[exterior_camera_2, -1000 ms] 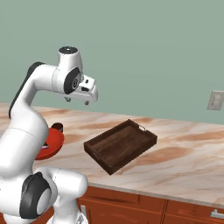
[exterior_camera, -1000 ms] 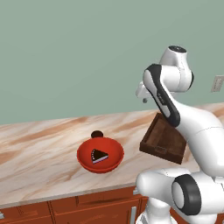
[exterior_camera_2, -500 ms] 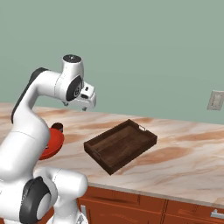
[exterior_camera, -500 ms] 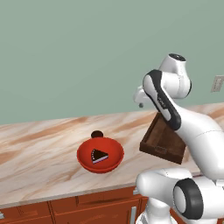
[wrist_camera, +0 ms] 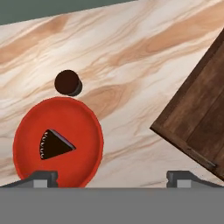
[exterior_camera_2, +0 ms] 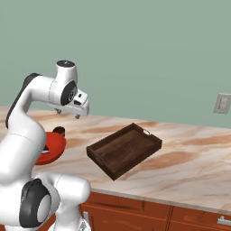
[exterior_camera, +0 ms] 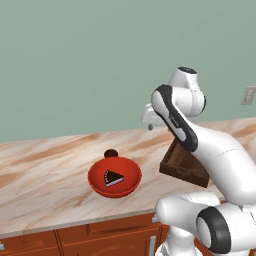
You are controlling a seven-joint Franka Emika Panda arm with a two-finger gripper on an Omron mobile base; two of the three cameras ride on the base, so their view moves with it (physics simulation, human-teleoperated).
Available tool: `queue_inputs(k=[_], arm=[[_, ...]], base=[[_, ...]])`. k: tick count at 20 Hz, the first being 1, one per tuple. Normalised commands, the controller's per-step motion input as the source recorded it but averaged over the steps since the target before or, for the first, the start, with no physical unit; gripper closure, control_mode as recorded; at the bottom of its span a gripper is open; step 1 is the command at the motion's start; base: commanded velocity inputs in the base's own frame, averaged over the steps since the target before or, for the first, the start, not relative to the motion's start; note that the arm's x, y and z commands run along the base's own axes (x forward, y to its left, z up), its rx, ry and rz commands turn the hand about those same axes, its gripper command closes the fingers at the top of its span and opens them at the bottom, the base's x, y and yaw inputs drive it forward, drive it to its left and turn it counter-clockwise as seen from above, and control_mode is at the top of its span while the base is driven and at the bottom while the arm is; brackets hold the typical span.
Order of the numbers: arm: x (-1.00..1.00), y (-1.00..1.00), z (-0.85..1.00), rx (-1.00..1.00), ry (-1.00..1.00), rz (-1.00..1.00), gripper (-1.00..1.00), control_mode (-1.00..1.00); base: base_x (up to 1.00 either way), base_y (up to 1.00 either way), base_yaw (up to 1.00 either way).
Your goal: Place the bowl with cake and the cupcake onto the tray.
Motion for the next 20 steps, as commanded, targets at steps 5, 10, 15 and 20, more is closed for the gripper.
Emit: queue_inputs(k=[5, 10, 15, 20], arm=[[-0.08, 0.37, -0.11, 0.0, 0.2, 0.0, -1.0, -1.0], [-0.11, 0.27, -0.13, 0.0, 0.15, 0.0, -1.0, -1.0], [-0.16, 0.17, -0.15, 0.0, 0.1, 0.0, -1.0, -1.0], [-0.11, 0.0, -0.34, 0.0, 0.01, 0.0, -1.0, -1.0]], base=[[0.0, 0.0, 0.0], [0.0, 0.0, 0.0], [0.0, 0.0, 0.0], [0.0, 0.0, 0.0]])
